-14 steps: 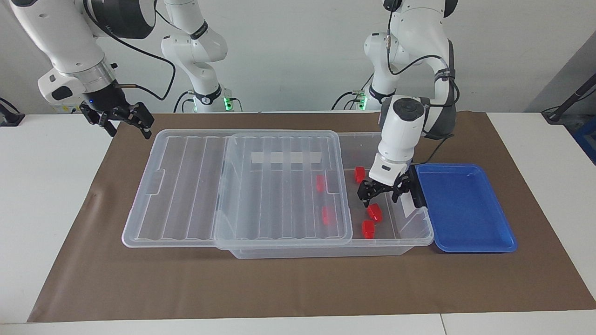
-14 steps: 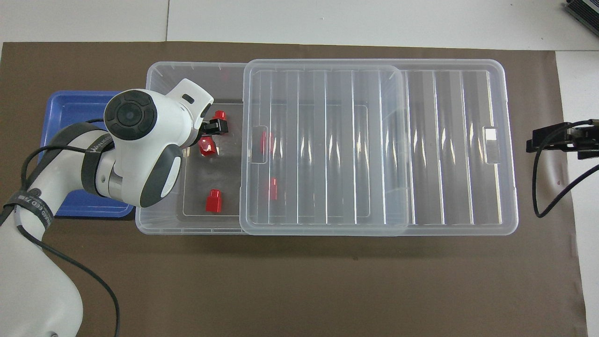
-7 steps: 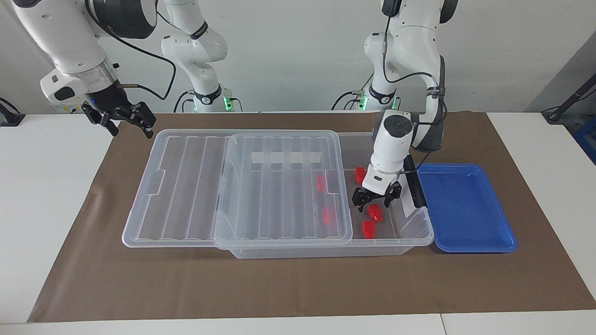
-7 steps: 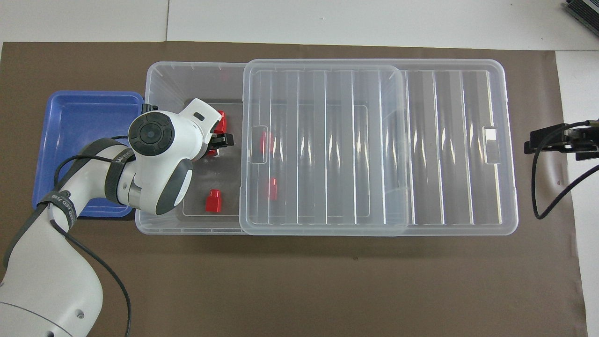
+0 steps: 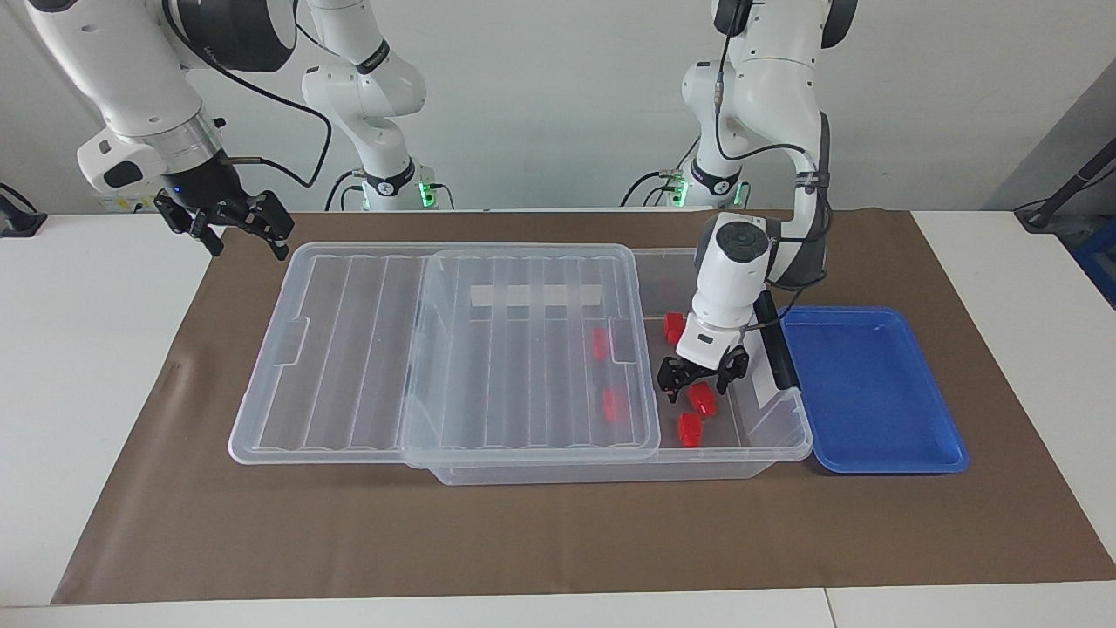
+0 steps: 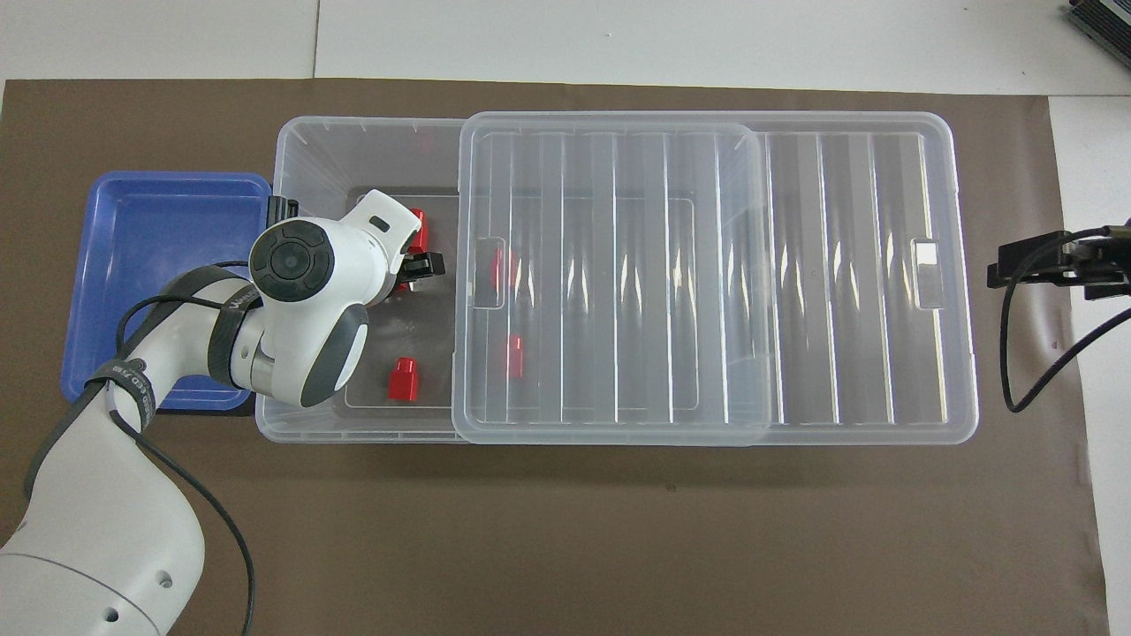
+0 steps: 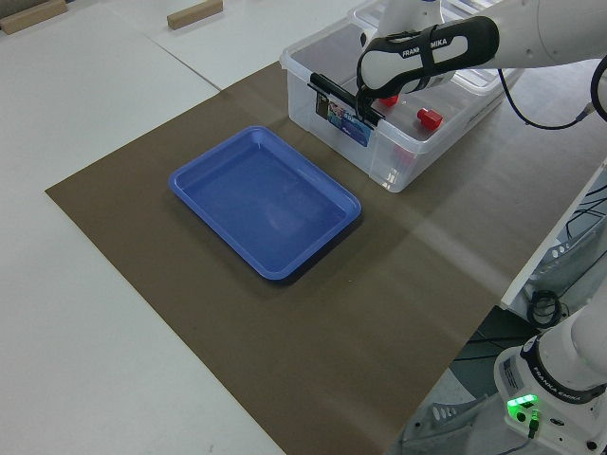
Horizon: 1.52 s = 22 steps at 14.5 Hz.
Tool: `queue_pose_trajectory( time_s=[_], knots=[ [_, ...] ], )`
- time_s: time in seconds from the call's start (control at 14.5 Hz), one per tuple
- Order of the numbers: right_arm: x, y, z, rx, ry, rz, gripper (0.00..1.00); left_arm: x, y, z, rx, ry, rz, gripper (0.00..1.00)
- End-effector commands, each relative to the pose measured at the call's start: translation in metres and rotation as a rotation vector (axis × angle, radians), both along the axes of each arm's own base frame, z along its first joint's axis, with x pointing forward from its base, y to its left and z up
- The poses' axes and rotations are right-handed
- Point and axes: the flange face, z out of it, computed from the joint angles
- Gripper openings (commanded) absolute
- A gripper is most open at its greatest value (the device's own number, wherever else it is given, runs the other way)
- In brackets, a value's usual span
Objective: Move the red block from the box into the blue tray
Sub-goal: 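Close the left gripper on the red block nearest the tray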
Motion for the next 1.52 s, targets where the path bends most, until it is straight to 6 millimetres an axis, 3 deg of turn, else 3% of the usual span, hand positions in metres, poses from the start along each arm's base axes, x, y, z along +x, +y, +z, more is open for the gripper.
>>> queue_pose_trajectory(
  time_s=[0.0,0.14,0.28,0.55,0.76,0.83,1.04,1.45],
  knots=[
    [0.000,0.001,0.001,-0.004,-0.009,0.000,1.00,-0.001,0.000,-0.002,0.001,-0.018,0.012,1.00],
    [0.000,-0.003,0.001,-0.004,-0.009,-0.005,1.00,-0.002,-0.002,-0.002,0.003,-0.019,0.008,1.00],
    [-0.001,-0.003,0.001,-0.004,-0.007,-0.003,1.00,-0.003,-0.003,-0.003,0.006,-0.019,0.004,0.91],
    [-0.002,-0.005,-0.001,-0.004,-0.004,-0.006,1.00,-0.003,-0.003,-0.003,0.006,-0.016,0.009,0.55],
    [-0.002,-0.004,-0.002,-0.003,-0.001,-0.005,1.00,-0.003,-0.002,-0.003,0.009,-0.010,0.011,0.08],
    [-0.003,-0.005,0.000,-0.003,-0.004,-0.006,1.00,-0.003,-0.002,-0.003,0.011,-0.008,0.011,0.00],
    [-0.004,-0.005,-0.001,-0.002,-0.005,-0.006,1.00,0.000,-0.004,0.003,0.016,0.007,0.026,0.00],
    [-0.004,-0.005,-0.004,-0.003,-0.004,-0.006,1.00,-0.004,-0.027,0.043,0.018,0.038,0.120,0.00]
  ],
)
